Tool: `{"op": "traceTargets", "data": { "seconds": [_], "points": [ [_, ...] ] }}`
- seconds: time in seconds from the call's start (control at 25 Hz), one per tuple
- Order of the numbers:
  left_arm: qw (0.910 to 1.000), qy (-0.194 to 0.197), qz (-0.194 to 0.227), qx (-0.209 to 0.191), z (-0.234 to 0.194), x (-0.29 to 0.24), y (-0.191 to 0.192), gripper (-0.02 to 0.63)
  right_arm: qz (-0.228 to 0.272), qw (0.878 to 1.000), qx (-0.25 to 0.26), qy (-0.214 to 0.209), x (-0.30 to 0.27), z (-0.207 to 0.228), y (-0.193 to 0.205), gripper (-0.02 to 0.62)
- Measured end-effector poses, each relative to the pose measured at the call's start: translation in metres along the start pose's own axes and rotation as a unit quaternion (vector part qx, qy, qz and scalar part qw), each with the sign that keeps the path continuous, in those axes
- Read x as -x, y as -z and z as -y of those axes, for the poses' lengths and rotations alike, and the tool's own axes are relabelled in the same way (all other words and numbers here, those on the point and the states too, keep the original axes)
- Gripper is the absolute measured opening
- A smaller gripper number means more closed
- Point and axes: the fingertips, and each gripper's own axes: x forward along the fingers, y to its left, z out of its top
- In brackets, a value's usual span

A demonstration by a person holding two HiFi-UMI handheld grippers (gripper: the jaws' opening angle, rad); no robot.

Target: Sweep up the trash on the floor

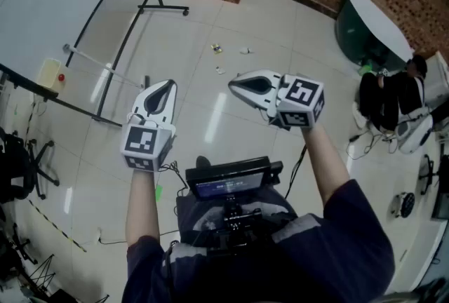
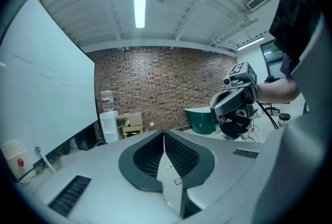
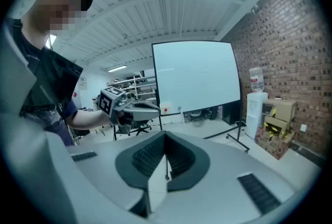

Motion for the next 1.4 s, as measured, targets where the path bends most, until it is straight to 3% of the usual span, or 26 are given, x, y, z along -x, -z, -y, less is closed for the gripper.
{"op": "traceTargets", "data": {
  "seconds": [0.4, 0.72, 0.88, 1.0, 1.2, 1.4],
  "points": [
    [0.9983, -0.054, 0.007, 0.021, -0.129, 0.030, 0.028, 0.006, -0.013, 0.999, 0.019, -0.038, -0.129, 0.021, -0.035, 0.014],
    [0.9926, -0.118, -0.008, 0.028, -0.188, 0.041, 0.041, 0.006, -0.003, 0.993, 0.054, -0.107, -0.202, 0.036, -0.057, 0.014],
    [0.9881, -0.148, -0.027, 0.030, -0.228, 0.033, 0.041, 0.006, 0.013, 0.990, 0.061, -0.126, -0.242, 0.064, -0.075, 0.014],
    [0.9826, -0.176, -0.047, 0.038, -0.262, 0.016, 0.041, 0.006, 0.024, 0.986, 0.065, -0.151, -0.271, 0.092, -0.092, 0.014],
    [0.9695, -0.226, -0.074, 0.058, -0.309, -0.022, 0.041, 0.006, -0.002, 0.978, 0.046, -0.203, -0.306, 0.150, -0.102, 0.014],
    [0.9527, -0.285, -0.081, 0.069, -0.338, -0.037, 0.048, 0.006, -0.019, 0.962, 0.059, -0.267, -0.336, 0.180, -0.105, 0.014]
  ]
}}
